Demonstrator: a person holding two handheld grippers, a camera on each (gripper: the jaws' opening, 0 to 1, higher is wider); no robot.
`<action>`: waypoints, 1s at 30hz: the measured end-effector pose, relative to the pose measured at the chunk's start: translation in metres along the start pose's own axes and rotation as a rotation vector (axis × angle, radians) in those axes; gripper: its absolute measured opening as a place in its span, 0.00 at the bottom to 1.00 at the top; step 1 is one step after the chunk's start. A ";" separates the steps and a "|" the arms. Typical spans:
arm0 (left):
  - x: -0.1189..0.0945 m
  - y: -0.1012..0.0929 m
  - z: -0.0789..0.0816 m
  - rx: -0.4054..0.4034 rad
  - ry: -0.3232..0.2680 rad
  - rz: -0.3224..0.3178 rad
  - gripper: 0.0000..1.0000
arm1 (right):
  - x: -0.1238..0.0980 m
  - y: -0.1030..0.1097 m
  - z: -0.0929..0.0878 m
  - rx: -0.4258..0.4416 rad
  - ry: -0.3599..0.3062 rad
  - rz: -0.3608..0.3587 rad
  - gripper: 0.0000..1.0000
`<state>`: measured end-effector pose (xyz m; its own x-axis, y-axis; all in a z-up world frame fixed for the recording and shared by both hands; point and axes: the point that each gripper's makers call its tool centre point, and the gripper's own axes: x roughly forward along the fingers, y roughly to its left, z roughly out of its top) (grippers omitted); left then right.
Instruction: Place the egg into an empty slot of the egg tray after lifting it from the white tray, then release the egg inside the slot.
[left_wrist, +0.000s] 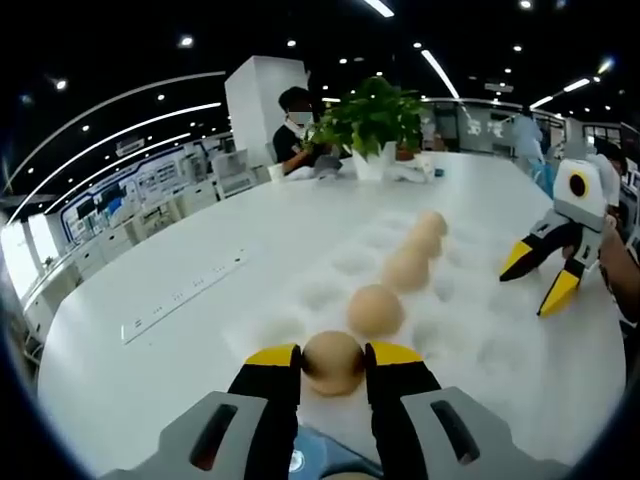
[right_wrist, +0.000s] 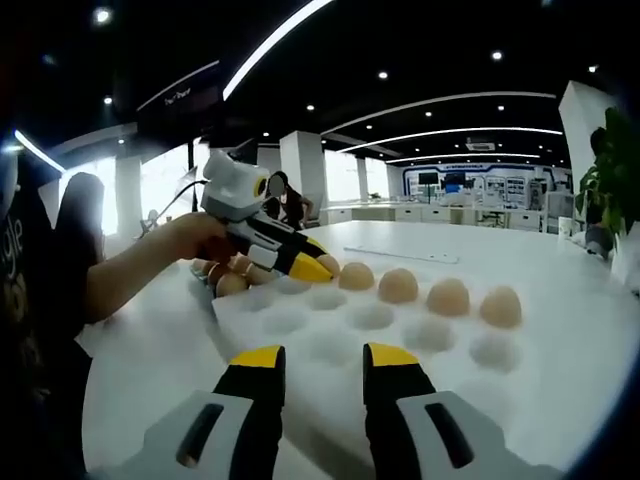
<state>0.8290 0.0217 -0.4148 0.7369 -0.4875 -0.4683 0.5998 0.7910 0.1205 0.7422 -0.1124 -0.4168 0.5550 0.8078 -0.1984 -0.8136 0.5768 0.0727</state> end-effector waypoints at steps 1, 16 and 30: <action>-0.001 0.000 0.001 -0.010 -0.007 -0.001 0.26 | 0.000 0.000 0.000 0.000 0.000 0.000 0.32; -0.007 -0.001 0.013 -0.010 -0.049 0.002 0.25 | 0.000 0.000 0.001 0.021 -0.024 -0.003 0.30; -0.023 0.004 0.018 -0.019 -0.083 -0.002 0.25 | 0.002 -0.003 0.001 0.022 0.001 -0.010 0.29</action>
<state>0.8198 0.0295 -0.3880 0.7595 -0.5174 -0.3943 0.5959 0.7965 0.1024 0.7455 -0.1128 -0.4166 0.5626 0.8020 -0.2006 -0.8043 0.5871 0.0919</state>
